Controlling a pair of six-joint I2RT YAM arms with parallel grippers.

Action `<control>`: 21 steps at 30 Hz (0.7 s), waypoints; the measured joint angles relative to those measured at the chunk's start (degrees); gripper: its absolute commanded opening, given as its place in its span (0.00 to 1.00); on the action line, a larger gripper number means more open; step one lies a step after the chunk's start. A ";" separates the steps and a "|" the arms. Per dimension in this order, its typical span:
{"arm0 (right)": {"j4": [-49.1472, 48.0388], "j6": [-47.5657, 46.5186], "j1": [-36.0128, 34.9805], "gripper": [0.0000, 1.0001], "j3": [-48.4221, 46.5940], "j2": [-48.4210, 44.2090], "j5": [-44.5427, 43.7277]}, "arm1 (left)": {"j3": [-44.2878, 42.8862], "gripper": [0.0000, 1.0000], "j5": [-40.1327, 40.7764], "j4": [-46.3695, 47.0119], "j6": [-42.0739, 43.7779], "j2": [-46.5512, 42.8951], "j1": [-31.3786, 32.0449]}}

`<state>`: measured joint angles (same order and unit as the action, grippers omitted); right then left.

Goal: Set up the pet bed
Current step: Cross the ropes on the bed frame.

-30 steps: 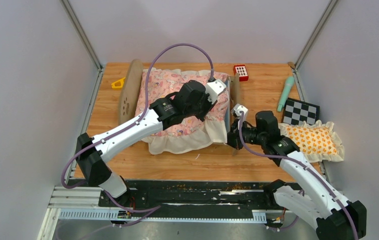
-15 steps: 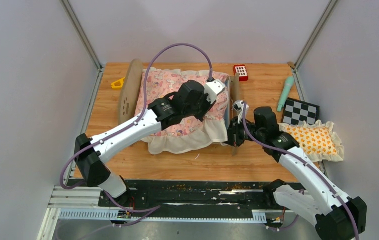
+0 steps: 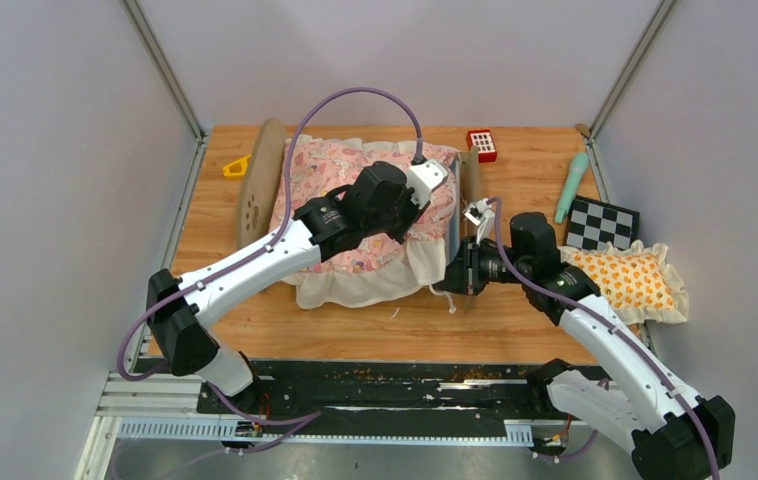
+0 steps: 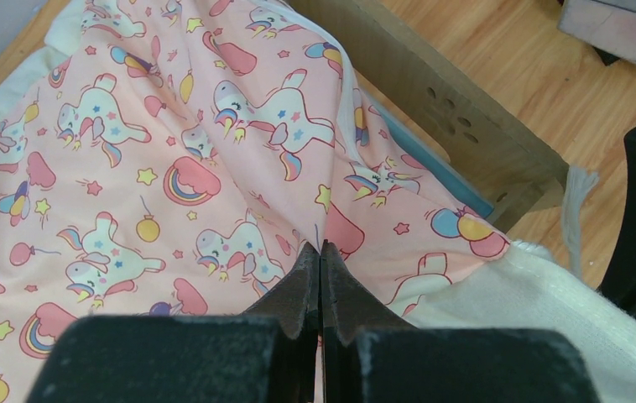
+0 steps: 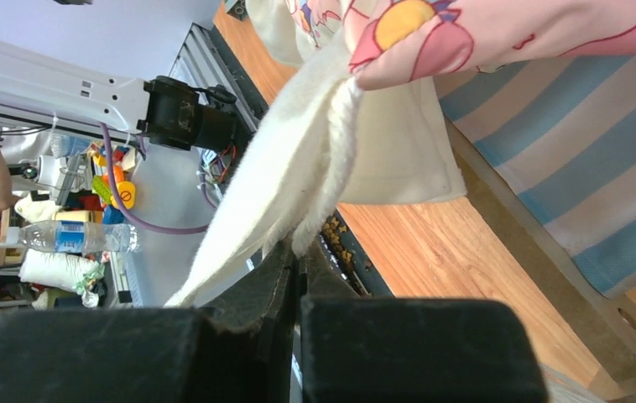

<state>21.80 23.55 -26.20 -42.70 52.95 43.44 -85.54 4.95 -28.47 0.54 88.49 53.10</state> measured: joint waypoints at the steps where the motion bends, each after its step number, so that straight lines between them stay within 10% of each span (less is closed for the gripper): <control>1: -0.04 0.33 0.00 0.00 0.00 -0.22 0.15 | 0.00 0.00 0.00 0.00 0.00 0.00 0.00; 13: -6.56 5.92 0.00 0.00 0.72 -0.42 7.17 | 0.00 0.00 0.00 -0.07 0.00 0.00 -0.02; 21: 4.46 -2.54 0.00 0.00 -1.31 -0.26 -11.96 | 0.11 0.00 -0.02 -0.04 -0.02 0.00 -0.02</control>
<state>26.26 21.02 -26.20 -44.01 52.69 31.48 -85.43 4.93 -28.51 0.51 88.49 53.08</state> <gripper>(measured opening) 0.027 0.007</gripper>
